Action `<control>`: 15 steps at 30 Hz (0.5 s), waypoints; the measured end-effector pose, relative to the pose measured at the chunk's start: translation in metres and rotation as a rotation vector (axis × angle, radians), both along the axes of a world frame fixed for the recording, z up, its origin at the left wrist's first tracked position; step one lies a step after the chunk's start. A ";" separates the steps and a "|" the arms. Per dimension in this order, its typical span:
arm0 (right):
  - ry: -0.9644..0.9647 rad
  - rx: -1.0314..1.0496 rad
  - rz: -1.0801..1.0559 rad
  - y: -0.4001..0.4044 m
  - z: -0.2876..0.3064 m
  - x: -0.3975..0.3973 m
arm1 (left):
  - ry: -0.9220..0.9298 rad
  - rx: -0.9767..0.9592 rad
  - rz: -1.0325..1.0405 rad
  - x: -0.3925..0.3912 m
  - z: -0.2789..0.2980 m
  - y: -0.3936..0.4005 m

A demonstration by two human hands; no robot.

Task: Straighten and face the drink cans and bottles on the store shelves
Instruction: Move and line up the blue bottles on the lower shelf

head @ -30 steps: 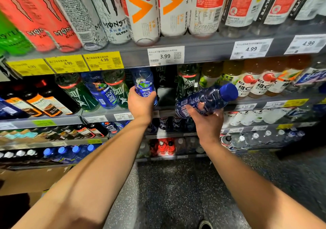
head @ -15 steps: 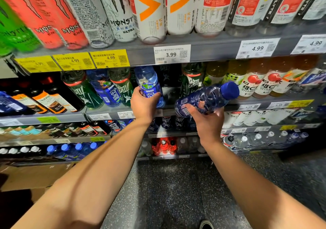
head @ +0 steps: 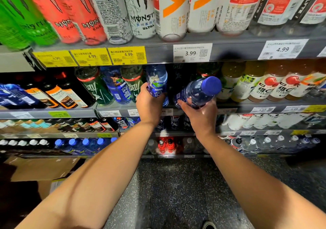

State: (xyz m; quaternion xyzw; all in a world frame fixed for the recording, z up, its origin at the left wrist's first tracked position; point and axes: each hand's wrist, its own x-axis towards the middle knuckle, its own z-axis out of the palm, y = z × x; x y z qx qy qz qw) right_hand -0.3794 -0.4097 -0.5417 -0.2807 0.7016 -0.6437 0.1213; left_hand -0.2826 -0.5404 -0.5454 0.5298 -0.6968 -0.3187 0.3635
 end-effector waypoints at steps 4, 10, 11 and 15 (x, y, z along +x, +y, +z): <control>0.028 0.069 0.024 -0.018 -0.004 0.003 | 0.091 -0.028 0.075 0.020 -0.007 0.000; -0.038 0.121 0.028 -0.035 -0.009 0.004 | 0.114 -0.039 0.170 0.041 -0.007 -0.025; -0.044 0.126 0.021 -0.037 -0.010 0.004 | 0.111 -0.014 0.146 0.040 -0.005 -0.028; -0.043 0.136 -0.009 -0.041 -0.010 0.005 | 0.118 0.014 0.127 0.033 0.002 -0.031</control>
